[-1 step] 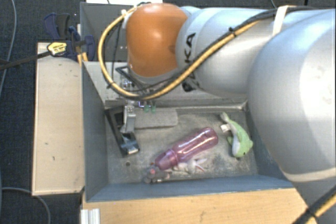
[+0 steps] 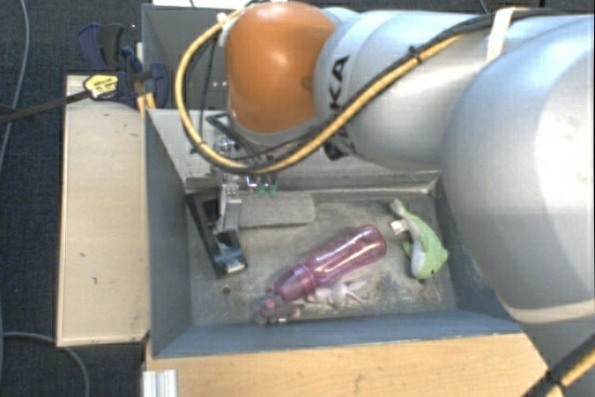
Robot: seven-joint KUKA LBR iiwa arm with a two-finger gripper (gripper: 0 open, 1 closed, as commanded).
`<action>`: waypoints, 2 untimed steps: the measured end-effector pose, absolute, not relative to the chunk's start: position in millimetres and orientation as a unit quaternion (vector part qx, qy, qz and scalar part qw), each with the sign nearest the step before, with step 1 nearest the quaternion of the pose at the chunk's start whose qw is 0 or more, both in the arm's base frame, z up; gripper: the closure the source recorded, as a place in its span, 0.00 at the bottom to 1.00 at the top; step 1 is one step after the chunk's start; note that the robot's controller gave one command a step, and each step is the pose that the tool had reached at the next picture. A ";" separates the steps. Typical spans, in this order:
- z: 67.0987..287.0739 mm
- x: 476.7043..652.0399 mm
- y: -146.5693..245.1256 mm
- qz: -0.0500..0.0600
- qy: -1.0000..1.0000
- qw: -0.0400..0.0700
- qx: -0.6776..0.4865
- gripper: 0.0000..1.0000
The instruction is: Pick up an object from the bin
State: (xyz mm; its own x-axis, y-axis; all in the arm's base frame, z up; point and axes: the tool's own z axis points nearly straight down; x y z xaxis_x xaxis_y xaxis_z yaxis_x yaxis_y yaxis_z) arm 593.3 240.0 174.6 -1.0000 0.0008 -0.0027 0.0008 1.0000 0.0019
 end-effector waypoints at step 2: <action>180.4 556.9 179.9 0.001 1.000 0.002 -0.025 0.00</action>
Offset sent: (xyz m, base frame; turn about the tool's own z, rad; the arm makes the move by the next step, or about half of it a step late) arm -0.0423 -0.0661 0.0038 -0.0414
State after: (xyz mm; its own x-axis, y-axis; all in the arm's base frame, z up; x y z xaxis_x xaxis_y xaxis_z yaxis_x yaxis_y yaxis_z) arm 556.9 179.9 180.4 -0.9988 -0.0496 -0.0046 -0.0496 0.9988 0.0022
